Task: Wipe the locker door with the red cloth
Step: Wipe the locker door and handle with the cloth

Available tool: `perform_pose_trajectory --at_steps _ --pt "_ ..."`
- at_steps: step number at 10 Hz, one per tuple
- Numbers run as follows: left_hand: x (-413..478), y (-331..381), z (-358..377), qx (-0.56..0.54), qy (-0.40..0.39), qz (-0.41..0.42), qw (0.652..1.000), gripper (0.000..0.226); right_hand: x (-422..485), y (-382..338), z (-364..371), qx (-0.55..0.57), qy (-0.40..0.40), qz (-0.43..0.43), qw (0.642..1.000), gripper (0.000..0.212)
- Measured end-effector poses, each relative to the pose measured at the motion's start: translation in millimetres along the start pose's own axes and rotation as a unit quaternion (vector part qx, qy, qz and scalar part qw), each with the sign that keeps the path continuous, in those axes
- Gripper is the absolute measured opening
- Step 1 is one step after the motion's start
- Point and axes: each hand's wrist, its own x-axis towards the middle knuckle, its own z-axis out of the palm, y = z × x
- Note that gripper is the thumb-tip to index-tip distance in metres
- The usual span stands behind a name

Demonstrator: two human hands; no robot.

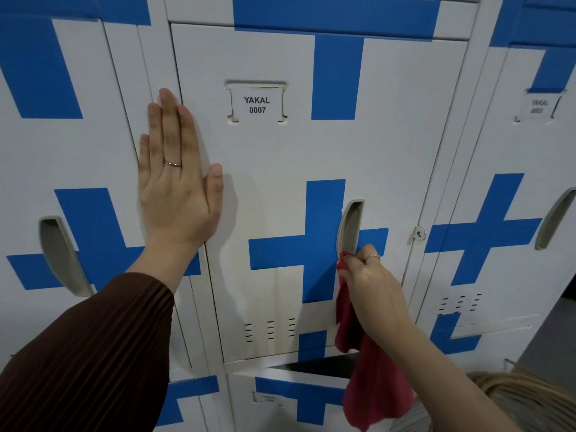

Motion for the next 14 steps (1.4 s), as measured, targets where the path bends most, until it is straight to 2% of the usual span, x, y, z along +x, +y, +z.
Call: perform_pose_trajectory --at_steps 1,2,3,6,7,8,9,11,12,13,14 --pt "0 0 0 0.002 -0.001 0.001 1.000 0.062 3 -1 1 0.033 0.001 0.045 0.998 0.023" --pt "0 0 0 -0.001 -0.003 0.000 1.000 0.062 4 -1 1 0.043 0.020 0.045 0.998 0.025" --pt "0 1 -1 -0.002 0.002 0.000 1.000 0.063 5 1 2 0.054 0.034 0.042 0.997 0.029" --pt "0 1 0 0.000 0.000 -0.001 1.000 0.063 -2 -5 6 -0.010 0.073 -0.004 0.997 0.021" --pt "1 1 0 0.000 0.002 -0.001 1.000 0.062 5 -6 4 0.045 0.065 0.044 0.996 0.031" --pt "0 1 0 0.000 0.005 0.000 1.000 0.062 8 -6 3 0.098 0.093 0.062 0.989 0.036" --pt "0 1 0 0.001 0.005 0.000 1.000 0.063 9 -8 3 0.142 0.118 0.084 0.979 0.034" --pt "0 0 0 0.000 0.006 0.001 1.000 0.062 39 -29 -17 0.221 0.222 0.113 0.943 0.025" --pt "0 1 0 -0.002 0.007 0.002 1.000 0.062 39 -30 -17 0.187 0.218 0.098 0.953 0.024" --pt "0 1 0 -0.003 0.010 0.001 1.000 0.063 20 -20 1 0.169 0.147 0.093 0.970 0.027" --pt "0 1 0 -0.004 0.010 0.001 1.000 0.063 4 -9 13 0.165 0.050 0.134 0.976 0.030"
